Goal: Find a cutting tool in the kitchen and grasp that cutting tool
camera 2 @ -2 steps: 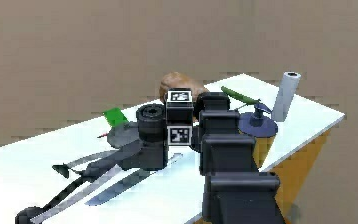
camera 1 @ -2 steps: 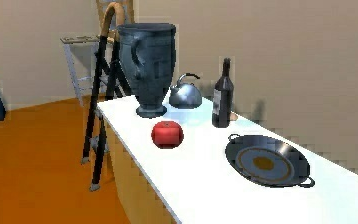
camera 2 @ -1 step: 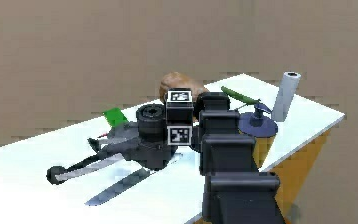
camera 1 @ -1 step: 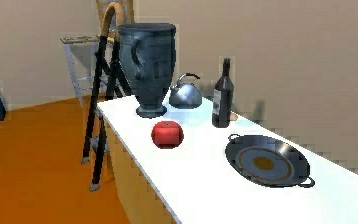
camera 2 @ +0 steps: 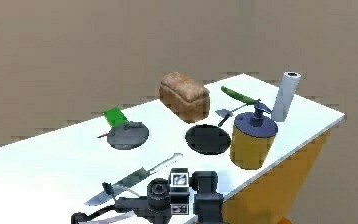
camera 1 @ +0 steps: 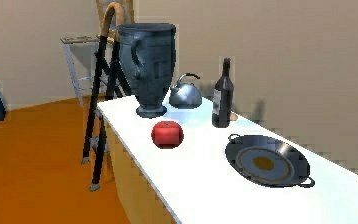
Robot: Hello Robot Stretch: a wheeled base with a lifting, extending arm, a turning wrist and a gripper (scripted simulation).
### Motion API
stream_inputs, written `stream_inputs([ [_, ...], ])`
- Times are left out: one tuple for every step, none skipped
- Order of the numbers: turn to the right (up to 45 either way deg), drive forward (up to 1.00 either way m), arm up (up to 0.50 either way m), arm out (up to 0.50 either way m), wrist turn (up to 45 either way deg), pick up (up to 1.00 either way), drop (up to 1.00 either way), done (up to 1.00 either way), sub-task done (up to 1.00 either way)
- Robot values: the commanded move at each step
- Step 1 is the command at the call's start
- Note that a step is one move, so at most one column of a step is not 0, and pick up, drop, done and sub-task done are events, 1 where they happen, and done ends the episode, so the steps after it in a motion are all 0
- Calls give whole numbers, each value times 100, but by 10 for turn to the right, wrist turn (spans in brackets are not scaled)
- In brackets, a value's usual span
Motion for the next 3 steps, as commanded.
stream_inputs([
  [0, 0, 0, 0, 0, 100, 0, 0, 0],
  [0, 0, 10, 0, 0, 0, 0, 0, 0],
  [0, 0, 0, 0, 0, 0, 0, 100, 0],
])
